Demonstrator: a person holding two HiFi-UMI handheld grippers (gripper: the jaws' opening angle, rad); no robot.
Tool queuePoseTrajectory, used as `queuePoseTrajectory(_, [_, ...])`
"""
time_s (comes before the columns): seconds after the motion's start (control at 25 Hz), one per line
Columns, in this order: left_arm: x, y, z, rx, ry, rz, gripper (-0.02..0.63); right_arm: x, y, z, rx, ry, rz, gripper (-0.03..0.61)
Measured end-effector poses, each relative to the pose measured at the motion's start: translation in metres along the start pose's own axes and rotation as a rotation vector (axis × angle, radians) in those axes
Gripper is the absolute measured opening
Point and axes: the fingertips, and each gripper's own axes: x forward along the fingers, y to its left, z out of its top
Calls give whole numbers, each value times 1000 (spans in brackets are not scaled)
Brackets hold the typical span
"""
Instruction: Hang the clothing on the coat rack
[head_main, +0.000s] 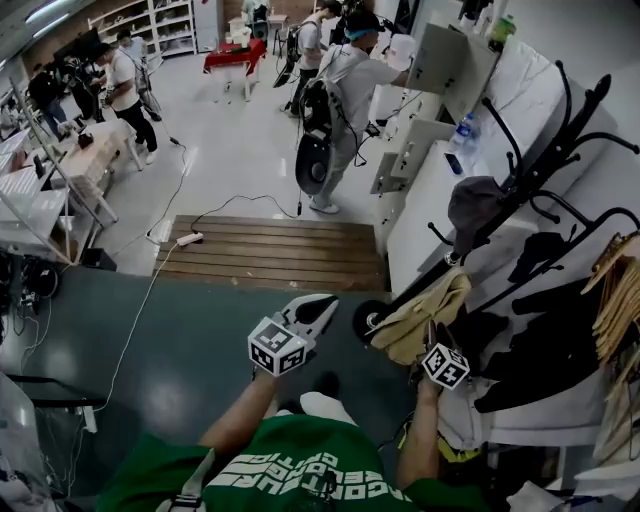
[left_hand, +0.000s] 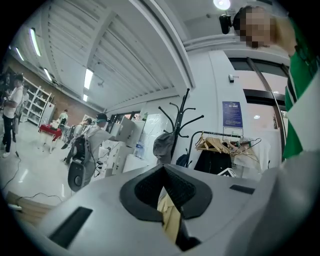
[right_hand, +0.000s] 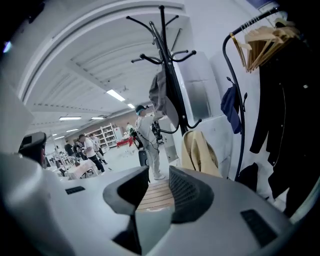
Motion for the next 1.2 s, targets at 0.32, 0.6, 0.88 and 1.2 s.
queuePoseTrajectory(0.32, [-29, -17, -9, -4, -1, -11, 3, -49, 54, 23, -62, -52, 76, 31])
queuePoseTrajectory(0.6, [-42, -28, -15, 18, 3, -16, 3, -73, 86, 24, -95, -51, 147, 9])
queuePoseTrajectory(0.88, [-48, -32, -15, 35, 6, -18, 3, -86, 113, 31, -134, -67, 204, 8])
queuePoseTrajectory(1.2, [-48, -30, -16, 41, 10, -7, 3, -93, 138, 38, -174, -82, 249, 8])
